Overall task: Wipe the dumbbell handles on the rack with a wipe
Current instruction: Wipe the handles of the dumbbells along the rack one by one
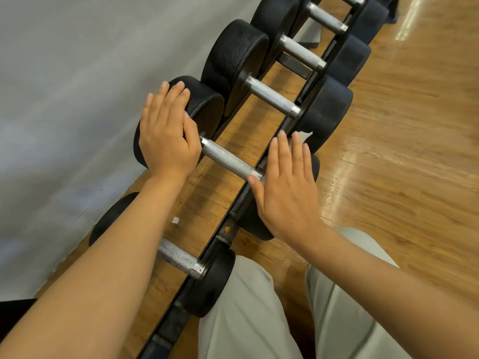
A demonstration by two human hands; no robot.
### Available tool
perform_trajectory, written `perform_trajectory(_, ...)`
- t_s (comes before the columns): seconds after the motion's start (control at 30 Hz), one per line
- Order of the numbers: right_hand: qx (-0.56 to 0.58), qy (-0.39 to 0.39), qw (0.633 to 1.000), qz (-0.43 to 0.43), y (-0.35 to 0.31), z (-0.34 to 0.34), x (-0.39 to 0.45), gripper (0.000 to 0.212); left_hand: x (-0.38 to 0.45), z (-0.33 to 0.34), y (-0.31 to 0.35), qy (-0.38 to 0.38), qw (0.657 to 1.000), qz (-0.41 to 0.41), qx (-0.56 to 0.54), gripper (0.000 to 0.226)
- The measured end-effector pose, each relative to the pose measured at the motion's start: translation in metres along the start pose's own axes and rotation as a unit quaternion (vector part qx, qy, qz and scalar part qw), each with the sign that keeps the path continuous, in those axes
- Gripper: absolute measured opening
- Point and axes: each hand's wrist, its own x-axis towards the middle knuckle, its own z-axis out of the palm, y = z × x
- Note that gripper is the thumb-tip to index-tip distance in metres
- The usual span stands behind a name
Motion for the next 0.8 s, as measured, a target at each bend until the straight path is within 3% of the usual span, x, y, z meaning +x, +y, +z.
perform_trajectory(0.07, -0.062, -0.015, 0.996, -0.065, -0.005, 0.008, -0.019, 0.073, 0.0, 0.001, 0.0, -0.001, 1.0, -0.001, 0.0, 0.041)
perform_trajectory(0.17, -0.171, -0.031, 0.96, -0.221, 0.003, 0.021, -0.055, 0.069, 0.0, 0.001, -0.001, 0.002, 1.0, 0.001, -0.003, 0.041)
perform_trajectory(0.27, -0.145, -0.021, 0.956, -0.256, 0.015, 0.022, -0.054, 0.064, 0.0, 0.0, -0.002, 0.006, 1.0, 0.005, -0.004, 0.04)
perform_trajectory(0.33, -0.092, -0.021, 0.973, -0.211, 0.02, 0.011, -0.041, 0.068, 0.0, 0.001, -0.002, 0.002, 1.0, 0.004, -0.011, 0.04)
perform_trajectory(0.4, -0.007, -0.04, 0.995, -0.094, 0.028, -0.001, -0.019, 0.075, 0.0, 0.001, -0.002, -0.001, 1.0, 0.005, -0.01, 0.039)
perform_trajectory(0.47, 0.105, -0.074, 0.991, 0.044, 0.036, -0.008, -0.001, 0.082, 0.001, 0.001, -0.003, -0.001, 1.0, 0.008, -0.01, 0.039)
perform_trajectory(0.53, 0.146, -0.076, 0.982, 0.09, 0.032, -0.01, -0.001, 0.084, 0.001, 0.002, -0.003, -0.003, 1.0, 0.009, -0.009, 0.04)
perform_trajectory(0.7, -0.009, -0.02, 0.992, -0.122, 0.02, 0.011, -0.064, 0.073, 0.0, 0.002, -0.004, -0.003, 1.0, 0.01, -0.008, 0.04)
perform_trajectory(0.8, -0.039, -0.021, 0.982, -0.182, 0.033, 0.013, -0.064, 0.069, 0.0, 0.002, -0.004, -0.006, 1.0, 0.011, -0.01, 0.041)
